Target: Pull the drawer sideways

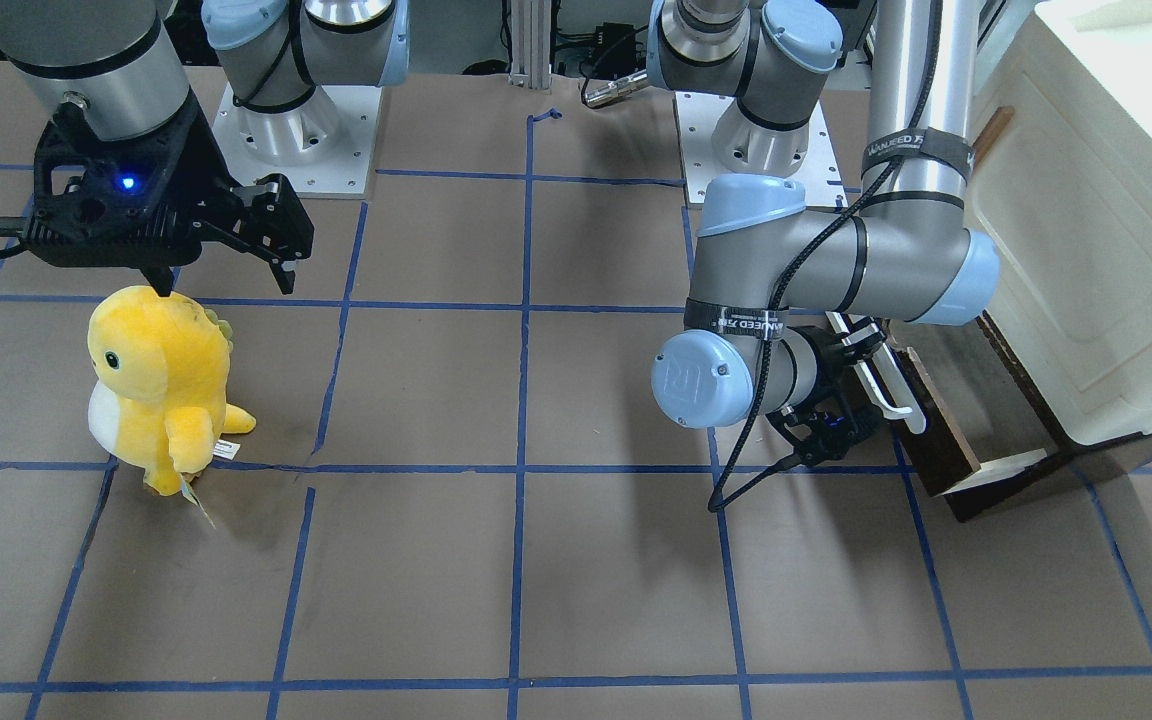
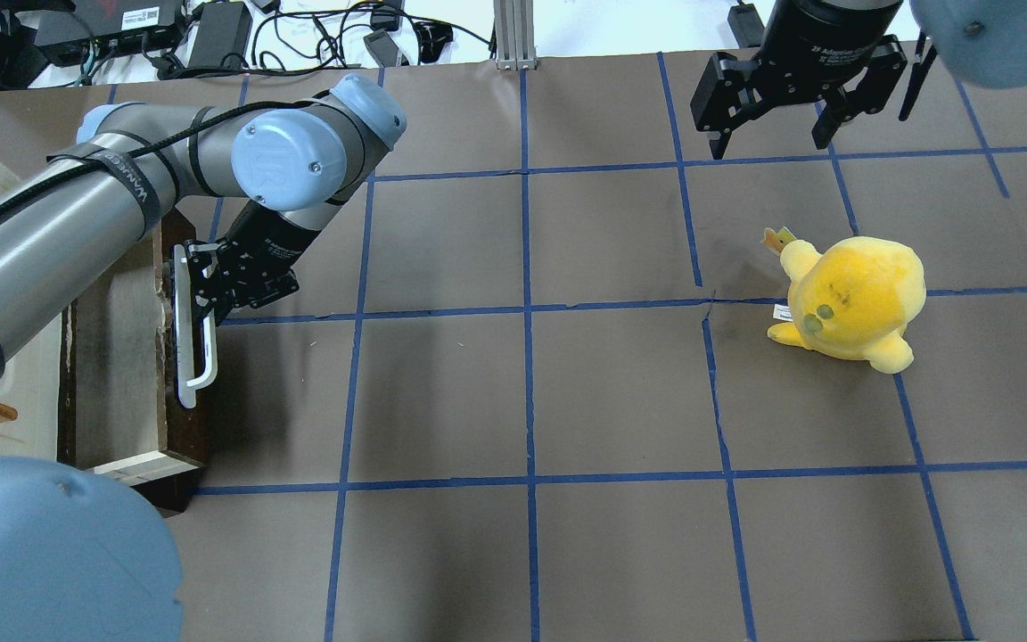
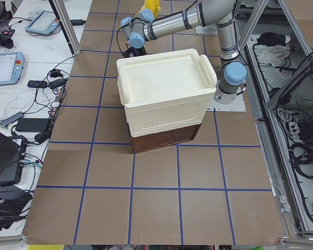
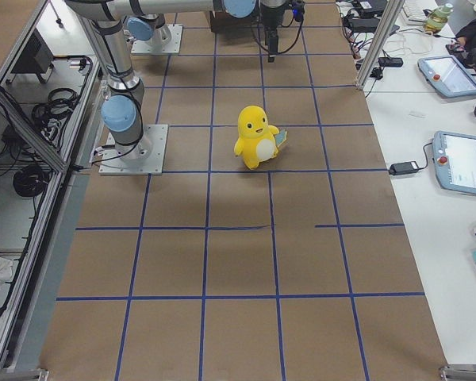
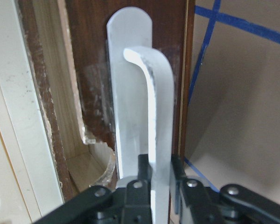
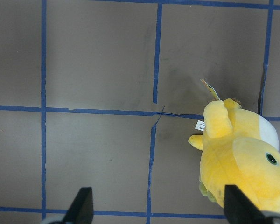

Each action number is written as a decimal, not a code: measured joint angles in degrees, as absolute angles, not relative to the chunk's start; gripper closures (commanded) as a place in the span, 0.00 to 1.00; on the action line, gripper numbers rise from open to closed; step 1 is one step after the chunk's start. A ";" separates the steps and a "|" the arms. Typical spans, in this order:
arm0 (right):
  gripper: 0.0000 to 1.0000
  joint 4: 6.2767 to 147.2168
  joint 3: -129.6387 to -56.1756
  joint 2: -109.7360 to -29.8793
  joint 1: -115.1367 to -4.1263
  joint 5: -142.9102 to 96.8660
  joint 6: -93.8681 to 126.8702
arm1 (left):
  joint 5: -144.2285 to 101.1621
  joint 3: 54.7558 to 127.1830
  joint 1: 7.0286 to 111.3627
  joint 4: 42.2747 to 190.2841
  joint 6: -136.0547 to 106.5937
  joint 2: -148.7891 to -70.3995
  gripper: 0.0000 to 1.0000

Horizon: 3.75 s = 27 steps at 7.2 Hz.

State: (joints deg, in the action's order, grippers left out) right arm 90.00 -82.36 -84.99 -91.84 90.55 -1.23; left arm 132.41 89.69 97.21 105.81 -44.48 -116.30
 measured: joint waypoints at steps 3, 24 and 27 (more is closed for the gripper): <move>0.00 90.00 -82.35 -84.99 -91.84 90.60 -1.23 | 132.15 88.90 97.21 105.32 -44.76 -117.13 0.94; 0.00 90.00 -82.35 -84.99 -91.84 90.59 -1.23 | 99.16 74.61 94.45 94.59 -13.76 -104.00 0.00; 0.00 90.00 -82.35 -84.99 -91.84 90.59 -1.23 | 92.83 75.51 89.43 96.79 -1.59 -96.52 0.00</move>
